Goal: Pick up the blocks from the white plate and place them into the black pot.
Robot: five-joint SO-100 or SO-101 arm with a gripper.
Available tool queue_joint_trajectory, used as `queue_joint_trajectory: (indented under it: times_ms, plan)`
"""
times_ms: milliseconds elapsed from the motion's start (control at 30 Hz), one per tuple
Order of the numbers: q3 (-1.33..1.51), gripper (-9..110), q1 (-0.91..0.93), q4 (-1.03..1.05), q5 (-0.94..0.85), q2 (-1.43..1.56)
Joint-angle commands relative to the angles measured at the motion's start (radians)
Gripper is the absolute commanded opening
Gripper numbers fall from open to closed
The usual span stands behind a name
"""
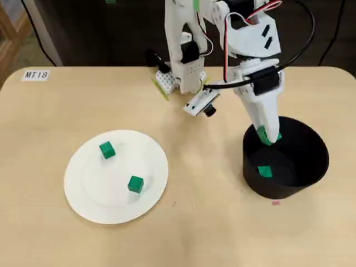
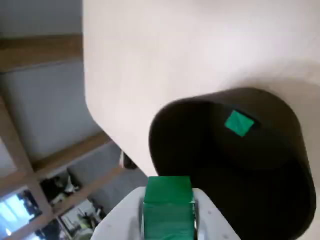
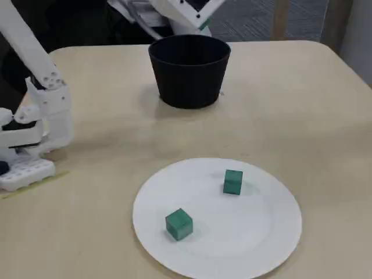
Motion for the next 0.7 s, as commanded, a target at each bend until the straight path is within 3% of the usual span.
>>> queue_joint_trajectory:
  times_ms: [0, 433, 533, 667]
  plan:
    - [0.026, -2, -0.061, -0.041, 0.0, -0.006]
    - [0.048, -2, -0.143, -0.169, -0.078, -0.172]
    - [0.049, 16, -0.14, -0.156, -0.133, -0.164]
    - [0.044, 24, -0.135, -0.146, -0.167, -0.161]
